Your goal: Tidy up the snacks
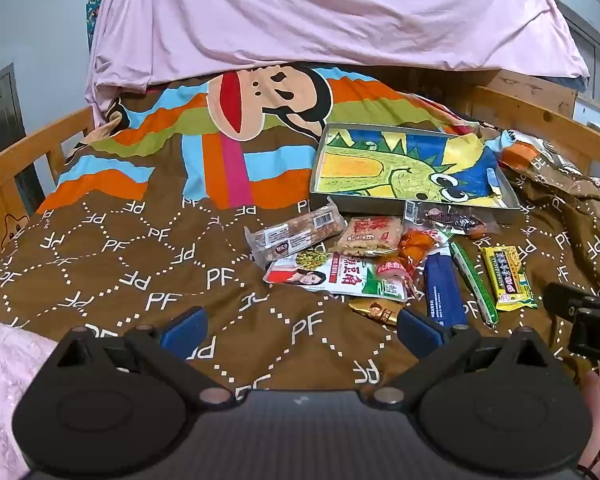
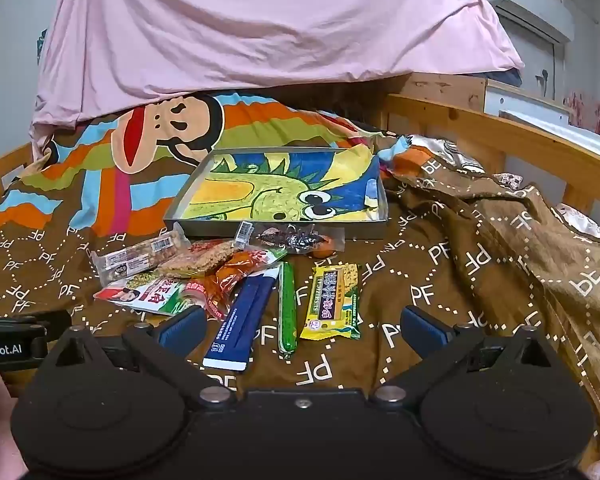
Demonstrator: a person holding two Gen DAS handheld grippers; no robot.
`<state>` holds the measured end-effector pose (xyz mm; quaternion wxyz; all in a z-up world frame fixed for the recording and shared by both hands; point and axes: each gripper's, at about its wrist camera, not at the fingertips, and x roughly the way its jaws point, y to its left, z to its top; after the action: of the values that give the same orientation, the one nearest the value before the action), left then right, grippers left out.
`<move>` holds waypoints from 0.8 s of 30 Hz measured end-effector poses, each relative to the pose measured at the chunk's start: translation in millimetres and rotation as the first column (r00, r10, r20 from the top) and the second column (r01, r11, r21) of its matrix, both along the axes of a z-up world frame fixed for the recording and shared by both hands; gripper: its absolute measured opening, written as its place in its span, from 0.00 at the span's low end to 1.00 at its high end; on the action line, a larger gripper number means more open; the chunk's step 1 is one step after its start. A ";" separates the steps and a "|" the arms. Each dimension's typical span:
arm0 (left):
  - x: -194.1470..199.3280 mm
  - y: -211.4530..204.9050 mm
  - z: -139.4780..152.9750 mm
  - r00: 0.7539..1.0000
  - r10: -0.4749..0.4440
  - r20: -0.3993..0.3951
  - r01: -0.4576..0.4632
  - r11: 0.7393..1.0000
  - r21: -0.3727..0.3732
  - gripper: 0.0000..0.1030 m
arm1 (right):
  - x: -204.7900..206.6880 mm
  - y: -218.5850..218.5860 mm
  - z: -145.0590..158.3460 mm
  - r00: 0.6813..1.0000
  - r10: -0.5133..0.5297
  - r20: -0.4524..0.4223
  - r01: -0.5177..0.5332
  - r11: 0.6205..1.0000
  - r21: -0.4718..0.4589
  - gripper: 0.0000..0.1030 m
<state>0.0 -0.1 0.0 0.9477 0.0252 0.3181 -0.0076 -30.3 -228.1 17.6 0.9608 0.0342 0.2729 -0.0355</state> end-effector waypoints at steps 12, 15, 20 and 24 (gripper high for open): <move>0.3 0.1 0.2 1.000 0.001 -0.008 -0.001 1.000 -0.003 1.00 | 1.7 -0.1 -1.1 1.000 -0.001 -0.007 0.001 1.000 -0.009 0.99; 0.3 0.1 0.2 1.000 0.001 -0.009 -0.001 1.000 -0.003 1.00 | 1.8 0.1 -1.2 1.000 0.000 -0.008 0.000 1.000 -0.010 0.99; 0.5 0.1 0.2 1.000 0.002 -0.010 -0.002 1.000 -0.002 1.00 | 2.3 0.3 -1.5 1.000 0.000 -0.011 0.000 1.000 -0.010 0.99; 0.5 0.1 0.3 1.000 0.002 -0.009 -0.002 1.000 -0.003 1.00 | 0.9 -0.3 0.0 1.000 0.001 -0.012 -0.001 1.000 -0.013 0.99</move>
<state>0.4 0.0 0.2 0.9463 0.0233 0.3225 -0.0071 -29.4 -228.4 17.6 0.9594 0.0276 0.2782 -0.0369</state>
